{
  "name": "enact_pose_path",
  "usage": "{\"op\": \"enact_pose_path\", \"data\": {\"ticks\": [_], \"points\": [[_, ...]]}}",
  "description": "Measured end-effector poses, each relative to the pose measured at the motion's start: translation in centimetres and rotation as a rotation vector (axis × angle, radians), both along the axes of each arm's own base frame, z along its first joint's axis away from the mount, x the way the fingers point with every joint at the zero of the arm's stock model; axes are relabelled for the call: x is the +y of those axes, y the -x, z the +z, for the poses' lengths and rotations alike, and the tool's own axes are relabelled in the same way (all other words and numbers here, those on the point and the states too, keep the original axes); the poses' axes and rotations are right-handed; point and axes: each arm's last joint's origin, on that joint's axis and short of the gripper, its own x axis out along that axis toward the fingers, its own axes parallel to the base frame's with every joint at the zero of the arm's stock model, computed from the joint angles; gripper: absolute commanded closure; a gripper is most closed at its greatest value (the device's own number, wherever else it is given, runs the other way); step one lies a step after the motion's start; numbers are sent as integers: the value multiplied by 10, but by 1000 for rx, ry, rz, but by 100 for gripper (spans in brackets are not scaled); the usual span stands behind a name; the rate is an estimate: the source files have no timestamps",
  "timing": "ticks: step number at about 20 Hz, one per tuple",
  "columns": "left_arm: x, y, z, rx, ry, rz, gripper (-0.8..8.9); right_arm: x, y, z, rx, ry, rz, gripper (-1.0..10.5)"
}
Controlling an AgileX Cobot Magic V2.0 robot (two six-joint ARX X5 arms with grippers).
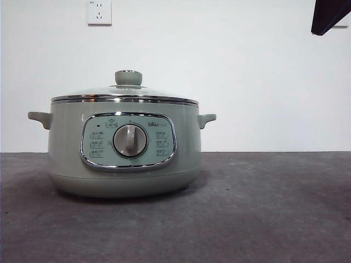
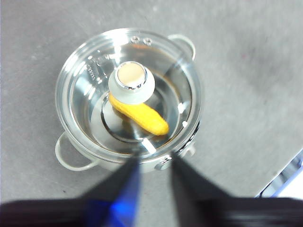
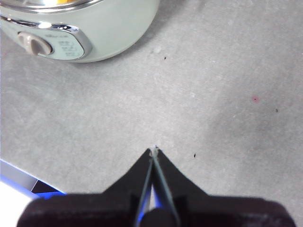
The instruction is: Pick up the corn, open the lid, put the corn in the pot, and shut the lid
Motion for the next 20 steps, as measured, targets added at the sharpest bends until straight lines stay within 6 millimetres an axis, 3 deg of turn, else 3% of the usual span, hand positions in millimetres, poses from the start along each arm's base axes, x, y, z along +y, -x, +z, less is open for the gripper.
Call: {"op": "enact_pose_path", "data": {"ticks": [4, 12, 16, 20], "points": [[5, 12, 6, -13, 41, 33, 817, 0, 0, 0, 0, 0, 0, 963], [3, 4, 3, -17, -3, 10, 817, 0, 0, 0, -3, 2, -3, 963], [21, 2, 1, -68, -77, 31, 817, 0, 0, 0, -3, 2, -3, 963], [43, 23, -23, -110, -93, 82, 817, 0, 0, 0, -3, 3, -3, 963]]}}
